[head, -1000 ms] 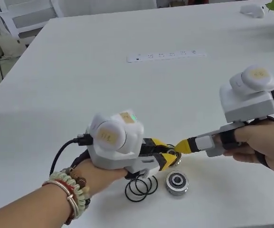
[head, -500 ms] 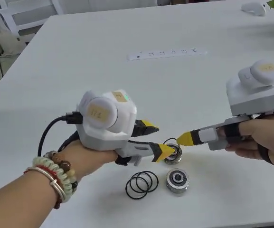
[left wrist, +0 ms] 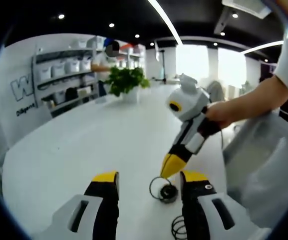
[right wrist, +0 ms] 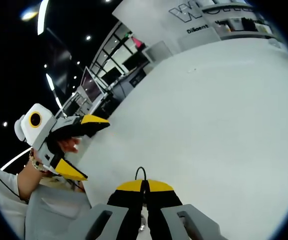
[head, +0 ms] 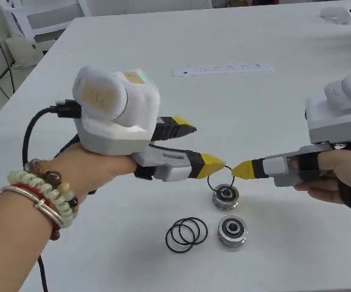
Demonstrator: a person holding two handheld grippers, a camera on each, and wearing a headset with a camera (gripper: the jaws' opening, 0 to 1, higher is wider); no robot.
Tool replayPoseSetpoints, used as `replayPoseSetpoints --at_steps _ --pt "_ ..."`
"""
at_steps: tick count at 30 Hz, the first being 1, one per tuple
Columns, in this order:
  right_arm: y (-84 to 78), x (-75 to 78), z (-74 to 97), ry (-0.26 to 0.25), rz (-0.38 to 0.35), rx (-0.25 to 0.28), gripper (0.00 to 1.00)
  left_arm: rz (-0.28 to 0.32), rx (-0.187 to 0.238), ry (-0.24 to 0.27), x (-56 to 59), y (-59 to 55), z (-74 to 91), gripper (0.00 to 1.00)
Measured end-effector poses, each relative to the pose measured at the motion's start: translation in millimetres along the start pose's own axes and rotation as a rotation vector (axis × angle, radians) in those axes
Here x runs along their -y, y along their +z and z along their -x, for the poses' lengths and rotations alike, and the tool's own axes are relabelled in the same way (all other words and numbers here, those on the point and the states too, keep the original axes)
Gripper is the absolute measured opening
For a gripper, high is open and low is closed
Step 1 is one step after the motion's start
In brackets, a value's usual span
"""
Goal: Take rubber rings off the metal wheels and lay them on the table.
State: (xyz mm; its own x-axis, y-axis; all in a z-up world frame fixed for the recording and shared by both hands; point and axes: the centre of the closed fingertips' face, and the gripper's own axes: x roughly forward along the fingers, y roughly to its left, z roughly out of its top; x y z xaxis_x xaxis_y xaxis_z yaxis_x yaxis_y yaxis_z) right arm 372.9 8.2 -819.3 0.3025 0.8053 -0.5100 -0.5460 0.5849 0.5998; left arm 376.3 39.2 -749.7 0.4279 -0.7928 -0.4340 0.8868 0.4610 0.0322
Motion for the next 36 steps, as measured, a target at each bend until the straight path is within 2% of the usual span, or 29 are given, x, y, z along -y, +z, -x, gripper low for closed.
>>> replayPoseSetpoints --at_steps 7,10,13,16,20,25,28,36 --pt "3.1 -8.4 -0.4 0.029 -0.005 0.015 0.00 0.013 0.056 0.007 2.7 21.7 28.3 0.58" --pt "1.7 -15.2 -2.0 0.053 0.001 0.009 0.00 0.000 0.062 0.024 3.2 22.4 42.5 0.60" --pt "0.2 -21.5 -4.4 0.073 0.011 0.002 0.00 0.001 0.062 0.047 2.3 17.3 57.1 0.60" --pt "-2.3 -27.5 -7.0 0.091 0.022 -0.009 0.00 0.035 0.051 0.078 -1.9 4.4 71.9 0.61" --pt "-7.1 -33.7 -10.1 0.113 0.034 -0.029 0.00 0.046 0.021 0.120 -5.0 -13.0 87.0 0.65" --pt "-15.8 -40.3 -14.0 0.135 0.055 -0.068 0.00 0.068 0.016 0.122 1.6 -30.3 101.6 0.66" --pt "-21.0 -44.4 -15.8 0.146 0.067 -0.090 0.00 0.089 -0.019 0.125 7.2 -47.3 107.5 0.65" --pt "-36.8 -51.0 -20.7 0.165 0.103 -0.158 0.00 0.148 -0.055 0.149 16.3 -76.6 121.6 0.67"
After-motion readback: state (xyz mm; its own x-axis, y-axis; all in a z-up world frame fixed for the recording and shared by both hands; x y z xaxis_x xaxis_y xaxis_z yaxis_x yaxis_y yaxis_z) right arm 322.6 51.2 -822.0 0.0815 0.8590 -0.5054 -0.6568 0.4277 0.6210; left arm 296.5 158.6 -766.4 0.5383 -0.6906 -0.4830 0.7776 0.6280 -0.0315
